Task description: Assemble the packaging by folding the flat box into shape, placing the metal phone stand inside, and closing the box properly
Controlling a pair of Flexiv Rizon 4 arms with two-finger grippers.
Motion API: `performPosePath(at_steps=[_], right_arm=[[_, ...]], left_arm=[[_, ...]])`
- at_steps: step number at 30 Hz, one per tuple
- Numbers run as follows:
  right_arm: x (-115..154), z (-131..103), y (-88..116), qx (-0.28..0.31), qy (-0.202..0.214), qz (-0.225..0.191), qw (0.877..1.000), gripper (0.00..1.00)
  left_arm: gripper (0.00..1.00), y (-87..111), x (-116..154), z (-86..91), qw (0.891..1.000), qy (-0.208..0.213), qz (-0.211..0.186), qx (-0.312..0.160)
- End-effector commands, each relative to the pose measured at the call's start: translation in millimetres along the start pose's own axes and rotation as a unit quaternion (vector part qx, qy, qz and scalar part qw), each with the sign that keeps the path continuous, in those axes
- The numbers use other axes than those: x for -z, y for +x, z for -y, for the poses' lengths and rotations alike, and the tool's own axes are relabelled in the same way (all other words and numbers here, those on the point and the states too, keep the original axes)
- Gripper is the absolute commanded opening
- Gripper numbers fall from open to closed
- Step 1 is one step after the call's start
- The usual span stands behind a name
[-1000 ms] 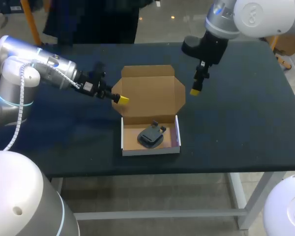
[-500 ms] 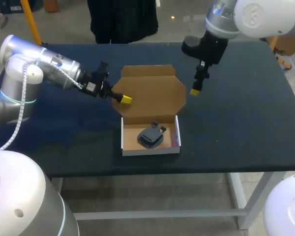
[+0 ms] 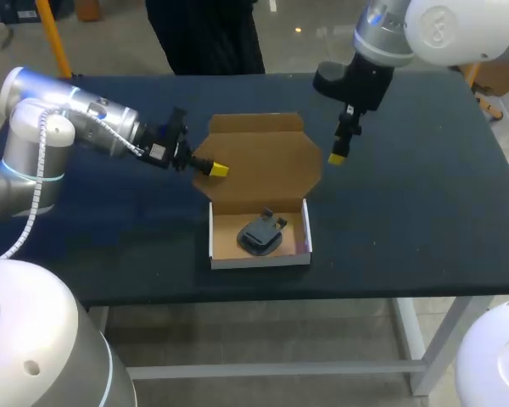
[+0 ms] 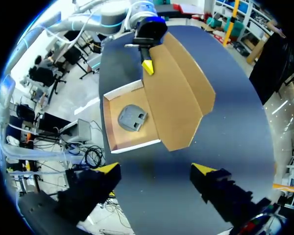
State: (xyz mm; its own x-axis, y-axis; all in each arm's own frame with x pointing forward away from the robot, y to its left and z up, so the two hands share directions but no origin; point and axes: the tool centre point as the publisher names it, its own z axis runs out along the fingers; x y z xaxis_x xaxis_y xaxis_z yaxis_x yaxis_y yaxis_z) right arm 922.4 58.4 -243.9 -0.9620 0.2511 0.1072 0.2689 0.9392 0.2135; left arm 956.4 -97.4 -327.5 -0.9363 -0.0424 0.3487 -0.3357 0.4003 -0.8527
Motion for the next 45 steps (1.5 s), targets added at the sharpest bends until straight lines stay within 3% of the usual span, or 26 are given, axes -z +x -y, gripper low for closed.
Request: performPosePath(at_steps=[1, 3, 16, 38, 45], right_arm=[[1, 0, 1, 0.0, 0.002, -0.001, 1.0, 1.0], [1, 0, 1, 0.0, 0.003, -0.001, 1.0, 1.0], [2, -2, 3, 0.002, 0.003, 0.0, 1.0, 1.0], [20, -24, 10, 0.028, 0.008, 0.019, 0.999, 1.0], [27, -33, 11, 0.037, 0.014, 0.028, 0.999, 1.0]], left_arm=[[0.09, -0.8, -1, -1.2, 1.0, 0.002, -0.003, -0.001], [0.0, -1.0, -2, -1.1, 1.0, 0.002, -0.003, -0.002], [0.0, 6.9, -2, -1.8, 0.999, -0.009, -0.011, -0.047], [0.0, 7.7, -2, -2.3, 0.999, -0.01, -0.012, -0.049], [0.0, 22.3, 0, -2.5, 0.994, -0.017, 0.028, -0.106]])
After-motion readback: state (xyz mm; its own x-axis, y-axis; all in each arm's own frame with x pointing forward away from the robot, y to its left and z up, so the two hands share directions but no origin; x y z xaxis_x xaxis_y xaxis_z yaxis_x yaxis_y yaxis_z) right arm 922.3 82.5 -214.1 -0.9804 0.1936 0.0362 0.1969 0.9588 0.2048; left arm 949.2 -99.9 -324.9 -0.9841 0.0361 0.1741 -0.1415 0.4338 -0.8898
